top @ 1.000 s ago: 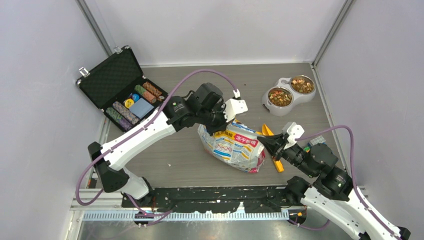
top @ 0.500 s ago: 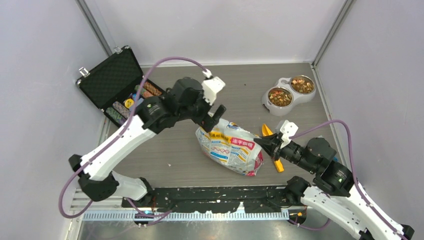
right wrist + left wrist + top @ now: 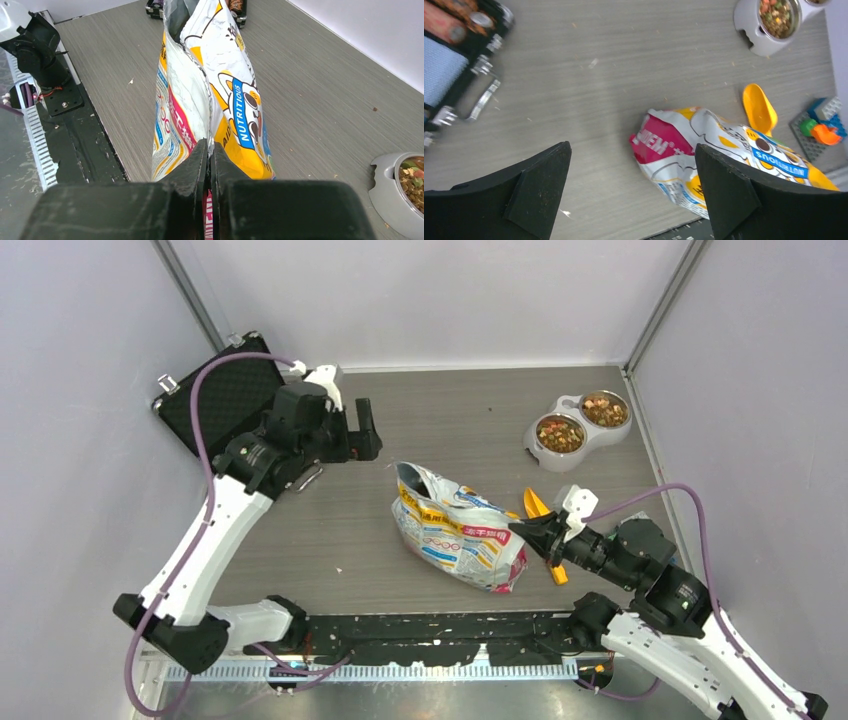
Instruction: Serve the pet food
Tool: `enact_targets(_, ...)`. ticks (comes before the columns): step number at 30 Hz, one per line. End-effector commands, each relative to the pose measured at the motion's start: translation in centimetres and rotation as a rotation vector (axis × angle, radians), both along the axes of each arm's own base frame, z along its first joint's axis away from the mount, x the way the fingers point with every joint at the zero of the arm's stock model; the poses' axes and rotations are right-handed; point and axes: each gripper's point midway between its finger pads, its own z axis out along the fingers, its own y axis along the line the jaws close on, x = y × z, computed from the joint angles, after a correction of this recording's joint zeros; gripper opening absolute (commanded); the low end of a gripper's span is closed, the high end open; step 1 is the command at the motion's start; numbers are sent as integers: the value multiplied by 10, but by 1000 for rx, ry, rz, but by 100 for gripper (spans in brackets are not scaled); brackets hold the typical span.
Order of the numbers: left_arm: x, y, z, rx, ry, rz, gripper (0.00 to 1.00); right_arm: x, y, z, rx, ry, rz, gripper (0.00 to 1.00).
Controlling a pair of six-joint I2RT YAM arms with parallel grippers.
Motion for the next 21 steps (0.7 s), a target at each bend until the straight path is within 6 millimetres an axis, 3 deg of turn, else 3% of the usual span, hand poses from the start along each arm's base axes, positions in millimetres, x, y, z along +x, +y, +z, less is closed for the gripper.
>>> enact_targets(1,-17,-42,7,-224,80,-148,95,-12,-7,88,201,-211,20,5)
enact_targets(4,-41,-72,22,-257,-112,-504,99,-10,-10,90,200,-221,1,5)
enact_targets(6,-58,-74,17,-175,-278,-696,99,-10,-13,94,198,-226,-9,5)
enact_targets(8,-59,-66,13,-52,-468,-771,99,-10,-15,97,192,-222,-14,5)
enact_targets(10,-64,-63,5,0,-547,-831,99,-7,-17,96,175,-207,-36,5)
enact_targets(16,-57,-56,-7,120,-639,-1020,99,-6,-18,99,164,-189,-44,5)
enact_targets(21,-78,-66,-18,109,-656,-1251,98,-3,-23,103,162,-202,-75,5)
